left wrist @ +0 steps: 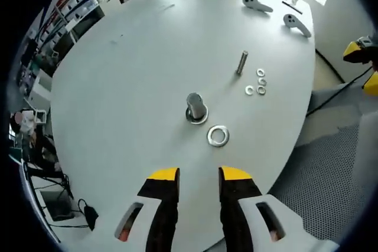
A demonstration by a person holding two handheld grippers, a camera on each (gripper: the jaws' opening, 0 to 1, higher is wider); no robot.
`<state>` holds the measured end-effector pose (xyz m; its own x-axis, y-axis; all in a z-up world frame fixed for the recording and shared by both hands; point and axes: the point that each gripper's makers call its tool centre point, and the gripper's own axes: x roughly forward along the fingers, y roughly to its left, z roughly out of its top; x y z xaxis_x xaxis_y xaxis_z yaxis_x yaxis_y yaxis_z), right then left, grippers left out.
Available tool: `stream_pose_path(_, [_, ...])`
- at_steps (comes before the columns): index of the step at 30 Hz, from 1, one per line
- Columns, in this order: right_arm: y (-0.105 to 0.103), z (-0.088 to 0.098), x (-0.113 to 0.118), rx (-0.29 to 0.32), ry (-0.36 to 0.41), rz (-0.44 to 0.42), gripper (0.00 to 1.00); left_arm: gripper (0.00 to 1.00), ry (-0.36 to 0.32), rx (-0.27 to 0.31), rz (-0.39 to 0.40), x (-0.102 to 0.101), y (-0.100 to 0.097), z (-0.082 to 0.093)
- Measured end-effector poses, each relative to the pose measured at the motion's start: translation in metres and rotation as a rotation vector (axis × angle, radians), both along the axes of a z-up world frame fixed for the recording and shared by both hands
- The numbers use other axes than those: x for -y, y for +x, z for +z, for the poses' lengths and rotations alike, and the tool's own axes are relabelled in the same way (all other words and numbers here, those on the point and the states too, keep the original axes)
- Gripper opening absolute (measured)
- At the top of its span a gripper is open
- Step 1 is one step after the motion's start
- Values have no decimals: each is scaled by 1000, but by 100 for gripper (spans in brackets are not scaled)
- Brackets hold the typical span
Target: Place the washer onto the threaded stud by aligning its center hole with the stud, sliding it down to the base, and recovering from edge contact or off-axis alignment until the washer reaches the visible bottom stop.
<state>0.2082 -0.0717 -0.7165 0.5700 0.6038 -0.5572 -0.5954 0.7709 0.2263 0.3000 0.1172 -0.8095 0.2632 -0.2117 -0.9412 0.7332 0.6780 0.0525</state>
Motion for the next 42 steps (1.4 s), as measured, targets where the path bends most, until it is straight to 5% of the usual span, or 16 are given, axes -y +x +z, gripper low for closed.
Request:
stream_pose_path(18, [-3, -3, -1, -13, -10, 13, 32, 25, -62, 49, 30, 21, 1, 8])
stream_pose_path(42, [-1, -5, 2, -25, -22, -5, 33, 26, -71, 28, 47, 35, -3, 1])
